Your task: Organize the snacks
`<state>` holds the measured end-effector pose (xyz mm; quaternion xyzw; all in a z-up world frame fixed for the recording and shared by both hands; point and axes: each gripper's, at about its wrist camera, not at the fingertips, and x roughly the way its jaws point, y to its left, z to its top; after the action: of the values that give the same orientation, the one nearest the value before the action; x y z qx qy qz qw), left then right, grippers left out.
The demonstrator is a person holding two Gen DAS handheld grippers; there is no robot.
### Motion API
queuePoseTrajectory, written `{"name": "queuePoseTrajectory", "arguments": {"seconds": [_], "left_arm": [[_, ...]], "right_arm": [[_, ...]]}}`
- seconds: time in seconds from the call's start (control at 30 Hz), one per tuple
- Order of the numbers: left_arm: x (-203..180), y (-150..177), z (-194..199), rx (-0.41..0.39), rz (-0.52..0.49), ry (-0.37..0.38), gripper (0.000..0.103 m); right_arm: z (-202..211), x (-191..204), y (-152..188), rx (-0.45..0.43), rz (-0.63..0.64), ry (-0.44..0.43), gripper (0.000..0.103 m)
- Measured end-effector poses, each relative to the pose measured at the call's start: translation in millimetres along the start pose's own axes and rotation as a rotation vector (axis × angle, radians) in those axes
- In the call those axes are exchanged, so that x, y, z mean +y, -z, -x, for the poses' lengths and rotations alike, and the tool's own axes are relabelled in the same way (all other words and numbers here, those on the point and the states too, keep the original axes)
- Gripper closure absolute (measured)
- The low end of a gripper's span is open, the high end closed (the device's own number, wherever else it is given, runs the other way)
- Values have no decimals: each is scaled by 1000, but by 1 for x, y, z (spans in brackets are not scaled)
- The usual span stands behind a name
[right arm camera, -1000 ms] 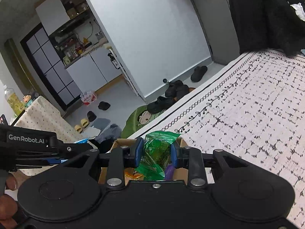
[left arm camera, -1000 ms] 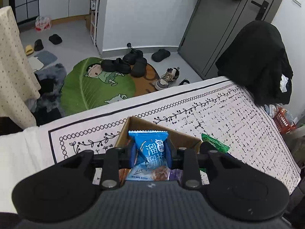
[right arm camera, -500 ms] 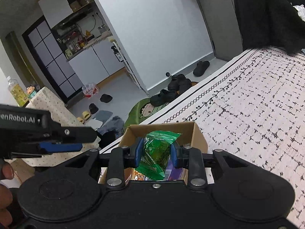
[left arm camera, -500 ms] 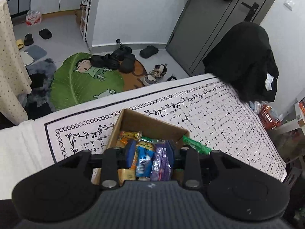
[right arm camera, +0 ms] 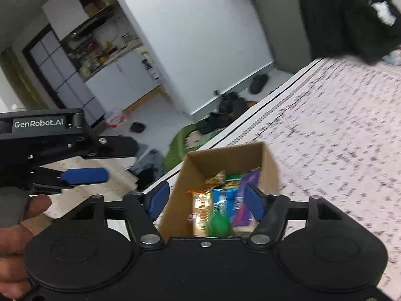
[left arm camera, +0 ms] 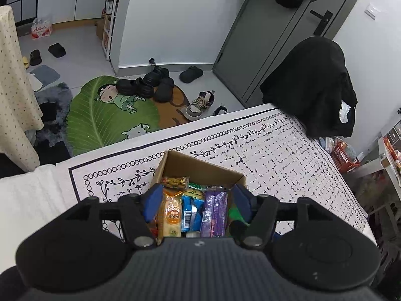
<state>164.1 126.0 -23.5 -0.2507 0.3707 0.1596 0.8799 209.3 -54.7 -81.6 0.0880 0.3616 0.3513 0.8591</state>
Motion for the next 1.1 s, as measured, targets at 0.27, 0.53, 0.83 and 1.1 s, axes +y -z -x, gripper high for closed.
{"name": "queuePoseTrajectory", "arguments": {"seconds": [0.27, 0.53, 0.83, 1.1], "left_arm": [[1, -6, 17, 16, -26, 26, 31], [-7, -10, 36, 32, -95, 35, 24], [-7, -5, 67, 9, -173, 89, 5], [-4, 14, 91, 21, -248, 119, 0]], "right_arm": [[38, 0, -3, -45, -40, 84, 36], [76, -3, -5, -104, -61, 156, 26], [120, 12, -2, -174, -31, 197, 10], [148, 23, 5, -185, 1, 215, 0]]}}
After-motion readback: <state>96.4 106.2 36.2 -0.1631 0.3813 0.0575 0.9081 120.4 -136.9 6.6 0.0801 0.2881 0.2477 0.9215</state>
